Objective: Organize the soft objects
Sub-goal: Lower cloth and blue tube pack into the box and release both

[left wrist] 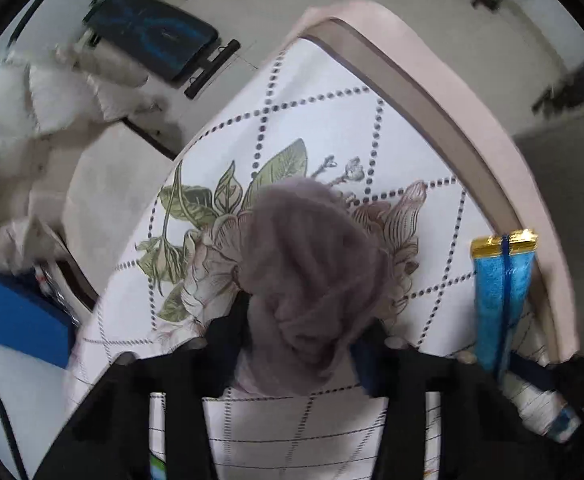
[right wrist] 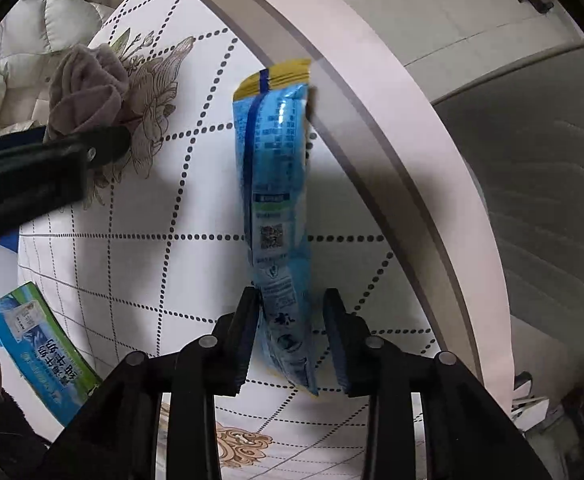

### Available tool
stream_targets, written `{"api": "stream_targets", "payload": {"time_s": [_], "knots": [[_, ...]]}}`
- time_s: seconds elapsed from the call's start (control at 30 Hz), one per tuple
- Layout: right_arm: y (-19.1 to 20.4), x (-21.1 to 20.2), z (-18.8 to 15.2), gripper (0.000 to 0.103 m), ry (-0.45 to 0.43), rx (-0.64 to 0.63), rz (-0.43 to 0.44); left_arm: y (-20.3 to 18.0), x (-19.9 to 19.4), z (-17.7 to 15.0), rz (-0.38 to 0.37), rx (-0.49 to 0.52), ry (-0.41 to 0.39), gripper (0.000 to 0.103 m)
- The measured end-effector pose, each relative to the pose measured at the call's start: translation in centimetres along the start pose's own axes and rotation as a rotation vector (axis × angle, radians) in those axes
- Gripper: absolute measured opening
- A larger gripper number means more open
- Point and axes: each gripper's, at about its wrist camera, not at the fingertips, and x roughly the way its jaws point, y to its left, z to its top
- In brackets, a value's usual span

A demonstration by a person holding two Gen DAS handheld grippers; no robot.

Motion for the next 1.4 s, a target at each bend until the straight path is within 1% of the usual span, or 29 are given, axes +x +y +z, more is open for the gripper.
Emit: {"api": "stream_targets", "payload": {"time_s": [0.03,0.07,0.1,0.13,0.17,0.2,0.23,0.27,0.3,0.37,0.43,0.47,0.5,0.57,0.63,0.67,0.7,0.73,0.8,0.83,0.9,1.0,1.1,1.2,1.3,1.4], "knots": [[0.1,0.0,-0.1,0.035,-0.005,-0.010,-0.015,0.2,-0.1,-0.3,-0.006,-0.016,-0.005,0.039],[0.5,0.0,-0.3,0.032,-0.019,-0.034,-0.041,0.5,-0.2,-0.8,-0.013,-0.040,-0.008,0.038],[1.2,0.0,-0.3,0.021,-0.030,-0.056,-0.048,0.9,-0.2,-1.5,-0.031,-0.073,-0.010,0.038],[1.5,-0.1,-0.4,0.021,-0.036,-0.070,-0.059,1.5,-0.4,-2.5,-0.056,-0.116,-0.009,0.038],[1.9,-0.3,-0.7,0.018,-0.047,-0.093,-0.078,2.0,-0.9,-3.4,-0.069,-0.156,-0.018,0.037],[2.4,-0.5,-0.9,0.016,-0.055,-0.116,-0.095,2.5,-1.6,-4.5,-0.076,-0.193,-0.040,0.037],[3.0,-0.7,-1.2,0.015,-0.062,-0.144,-0.106,2.8,-2.3,-5.5,-0.082,-0.223,-0.062,0.037],[3.6,-1.0,-1.6,0.015,-0.068,-0.172,-0.112,3.5,-3.3,-7.1,-0.112,-0.268,-0.091,0.037],[4.1,-1.5,-2.0,0.015,-0.076,-0.196,-0.116,4.2,-4.5,-8.9,-0.148,-0.321,-0.121,0.037],[6.0,-2.7,-3.1,0.015,-0.107,-0.272,-0.124,5.8,-6.8,-12.7,-0.195,-0.423,-0.187,0.037],[8.2,-4.4,-4.8,0.015,-0.135,-0.357,-0.127,7.7,-9.1,-17.7,-0.239,-0.534,-0.257,0.037],[9.2,-5.3,-5.6,0.015,-0.148,-0.401,-0.126,8.3,-9.8,-19.6,-0.254,-0.577,-0.276,0.037],[11.1,-6.4,-7.5,0.015,-0.164,-0.459,-0.123,9.1,-10.6,-22.1,-0.271,-0.620,-0.294,0.037],[13.9,-7.8,-9.6,0.015,-0.181,-0.548,-0.117,10.6,-11.6,-26.6,-0.293,-0.705,-0.320,0.037],[17.7,-9.0,-12.8,0.015,-0.186,-0.652,-0.095,12.5,-12.0,-31.1,-0.314,-0.798,-0.340,0.037],[19.4,-9.4,-13.8,0.015,-0.181,-0.691,-0.085,13.5,-11.9,-34.0,-0.338,-0.873,-0.343,0.037],[21.1,-10.0,-15.1,0.015,-0.175,-0.744,-0.068,14.5,-11.4,-35.5,-0.373,-0.922,-0.342,0.037],[22.6,-10.2,-16.2,0.015,-0.169,-0.780,-0.058,15.4,-10.8,-37.8,-0.424,-0.989,-0.342,0.037],[26.2,-10.2,-17.7,0.015,-0.140,-0.855,-0.037,16.6,-9.5,-41.3,-0.485,-1.106,-0.339,0.037],[27.2,-10.4,-18.9,0.015,-0.132,-0.887,-0.034,17.1,-8.7,-42.7,-0.516,-1.159,-0.336,0.038],[31.1,-9.4,-21.1,0.015,-0.107,-0.953,-0.029,18.4,-6.8,-45.3,-0.582,-1.260,-0.314,0.038],[37.5,-6.9,-24.1,0.015,-0.066,-1.010,-0.030,20.0,-4.0,-48.1,-0.671,-1.384,-0.294,0.038],[41.1,-4.9,-25.3,0.015,-0.027,-1.018,-0.030,20.8,-2.0,-49.6,-0.747,-1.466,-0.287,0.038],[42.5,-2.8,-24.9,0.015,0.021,-1.002,-0.032,21.5,-0.8,-50.3,-0.799,-1.523,-0.281,0.038],[43.0,-1.0,-24.7,0.015,0.044,-0.964,-0.044,21.7,0.3,-50.5,-0.849,-1.555,-0.271,0.038],[43.0,0.3,-24.7,0.015,0.055,-0.933,-0.054,22.0,1.0,-50.5,-0.864,-1.566,-0.263,0.038]]}}
